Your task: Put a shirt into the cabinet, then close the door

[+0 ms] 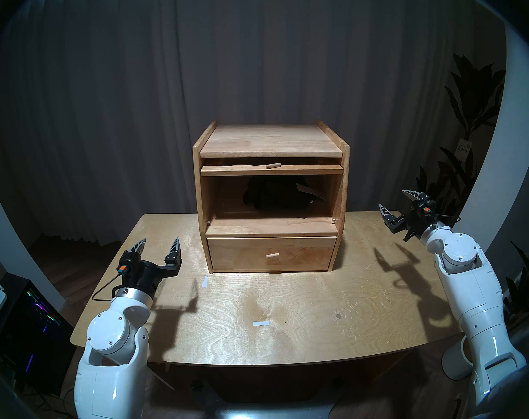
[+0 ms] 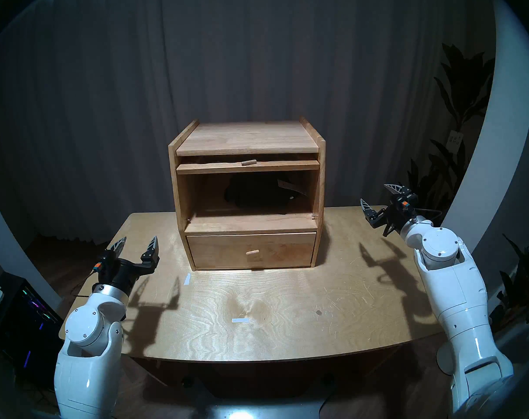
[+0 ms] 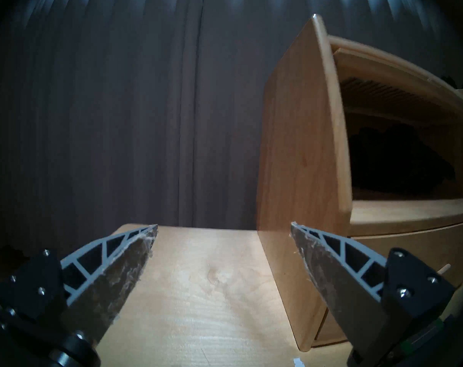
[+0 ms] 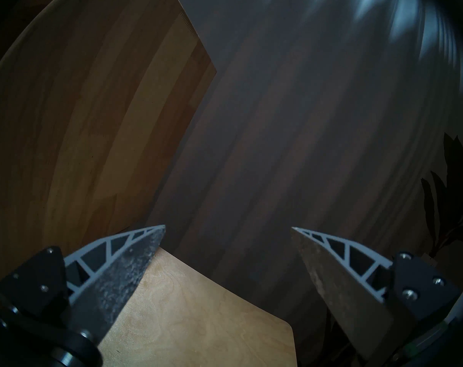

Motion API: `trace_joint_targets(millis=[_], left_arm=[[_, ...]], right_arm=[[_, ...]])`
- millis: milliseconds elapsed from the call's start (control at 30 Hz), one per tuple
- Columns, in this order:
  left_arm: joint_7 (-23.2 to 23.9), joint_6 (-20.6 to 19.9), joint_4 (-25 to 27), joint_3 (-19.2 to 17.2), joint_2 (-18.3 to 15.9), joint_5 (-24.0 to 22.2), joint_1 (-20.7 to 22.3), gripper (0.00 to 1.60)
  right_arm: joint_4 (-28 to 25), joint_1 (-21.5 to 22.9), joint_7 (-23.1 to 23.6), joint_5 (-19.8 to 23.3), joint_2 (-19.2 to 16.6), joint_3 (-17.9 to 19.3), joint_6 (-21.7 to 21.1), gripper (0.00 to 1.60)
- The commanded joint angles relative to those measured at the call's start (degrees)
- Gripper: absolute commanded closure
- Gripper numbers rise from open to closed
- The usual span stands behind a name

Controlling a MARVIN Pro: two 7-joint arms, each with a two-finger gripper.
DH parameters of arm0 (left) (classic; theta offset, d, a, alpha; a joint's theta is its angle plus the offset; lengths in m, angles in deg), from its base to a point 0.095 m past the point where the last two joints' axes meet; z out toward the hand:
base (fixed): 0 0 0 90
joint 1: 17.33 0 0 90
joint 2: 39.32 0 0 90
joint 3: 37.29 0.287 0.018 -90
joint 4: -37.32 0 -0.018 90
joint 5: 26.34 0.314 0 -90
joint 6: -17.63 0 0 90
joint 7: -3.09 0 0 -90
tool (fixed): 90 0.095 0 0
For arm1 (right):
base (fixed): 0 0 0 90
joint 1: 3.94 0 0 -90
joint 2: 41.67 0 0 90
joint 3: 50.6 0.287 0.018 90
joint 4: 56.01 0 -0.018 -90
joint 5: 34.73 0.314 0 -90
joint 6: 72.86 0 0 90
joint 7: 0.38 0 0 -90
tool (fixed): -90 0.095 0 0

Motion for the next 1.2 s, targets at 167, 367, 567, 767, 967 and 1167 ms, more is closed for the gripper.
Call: trace_joint_targets(millis=[167,367,567,767,967,1167], left_arm=[[10.85,8.36,10.61,-0.22,-2.17,-8.01,-0.18,0.00],[15.77,14.51,14.75,0.69,-4.04,-8.36,5.15,0.00],[18.80,20.11,19.34,3.85,-4.93,0.54,3.68,0.00],[16.17,15.63,22.40,9.95,-2.76,11.56,0.75,0.00],[15.17,20.07,17.54,12.92,-2.02,20.46,5.32,0.00],[14.13,22.04,14.65,15.28,-1.51,27.38,9.99,0.00]], right_arm=[[-1.07,0.91,-0.19,-0.14,-0.10,0.39,0.46,0.00],[-0.94,0.93,-0.22,-0.23,-0.12,0.33,0.40,0.00],[-1.04,0.94,-0.25,-0.16,-0.10,0.36,0.48,0.00],[-1.09,0.92,-0.29,0.00,-0.12,0.36,0.51,0.00],[-0.89,0.93,-0.30,0.03,-0.17,0.27,0.40,0.00],[-0.74,0.92,-0.32,0.09,-0.19,0.21,0.35,0.00]])
